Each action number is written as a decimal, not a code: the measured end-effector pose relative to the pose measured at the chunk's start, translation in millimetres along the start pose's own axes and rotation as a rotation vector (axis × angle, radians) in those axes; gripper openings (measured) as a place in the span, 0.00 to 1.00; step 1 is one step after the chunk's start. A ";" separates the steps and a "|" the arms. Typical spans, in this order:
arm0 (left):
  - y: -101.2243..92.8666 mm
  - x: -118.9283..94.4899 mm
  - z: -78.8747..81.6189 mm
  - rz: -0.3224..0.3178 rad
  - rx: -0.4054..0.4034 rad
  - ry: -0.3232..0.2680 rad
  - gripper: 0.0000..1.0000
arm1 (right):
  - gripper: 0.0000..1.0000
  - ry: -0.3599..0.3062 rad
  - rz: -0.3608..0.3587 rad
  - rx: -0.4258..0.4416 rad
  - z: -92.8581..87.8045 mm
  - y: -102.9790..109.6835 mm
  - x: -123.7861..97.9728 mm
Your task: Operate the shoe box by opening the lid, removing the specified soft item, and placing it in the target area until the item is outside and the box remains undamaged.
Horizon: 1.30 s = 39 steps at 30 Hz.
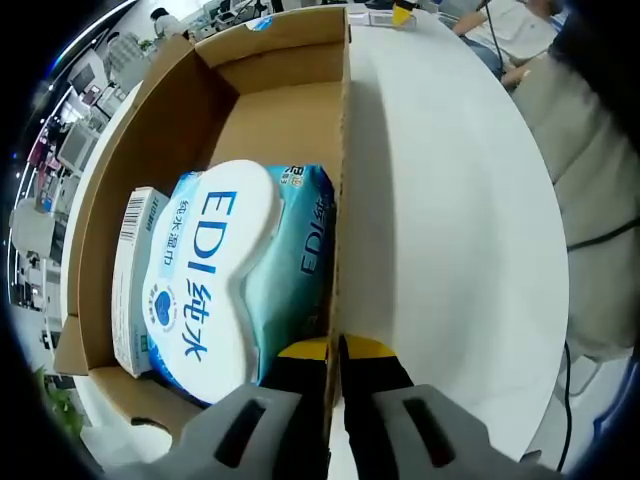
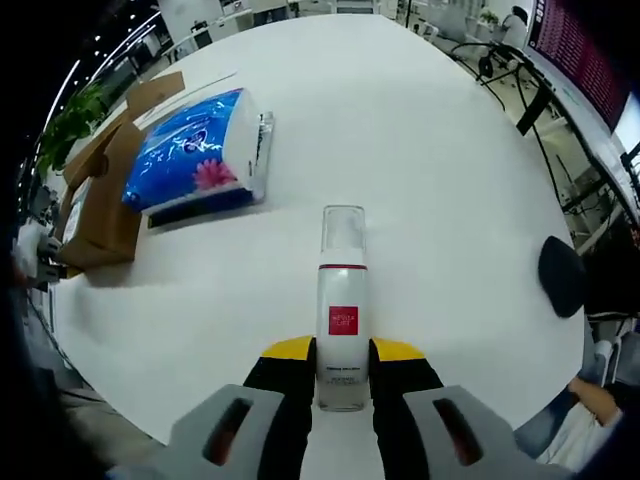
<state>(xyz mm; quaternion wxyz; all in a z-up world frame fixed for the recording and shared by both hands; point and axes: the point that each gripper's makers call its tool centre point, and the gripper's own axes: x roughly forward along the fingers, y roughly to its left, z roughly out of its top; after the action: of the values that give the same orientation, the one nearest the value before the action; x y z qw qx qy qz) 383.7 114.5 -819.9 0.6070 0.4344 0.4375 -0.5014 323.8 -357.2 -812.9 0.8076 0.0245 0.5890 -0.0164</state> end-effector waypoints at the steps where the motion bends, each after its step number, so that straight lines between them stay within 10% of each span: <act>1: 0.0 0.1 0.0 0.000 0.000 0.000 0.01 | 0.18 0.003 -0.001 0.001 -0.1 -0.1 0.3; 39: -0.3 -0.1 -0.8 0.001 -0.001 -0.001 0.01 | 0.18 -0.062 -0.020 -0.014 -17.6 0.4 -10.7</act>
<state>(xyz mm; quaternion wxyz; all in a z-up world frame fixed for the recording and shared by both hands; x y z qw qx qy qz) 383.3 115.3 -820.0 0.6078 0.4340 0.4371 -0.5012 303.9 -355.8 -808.1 0.8256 0.0125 0.5638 -0.0214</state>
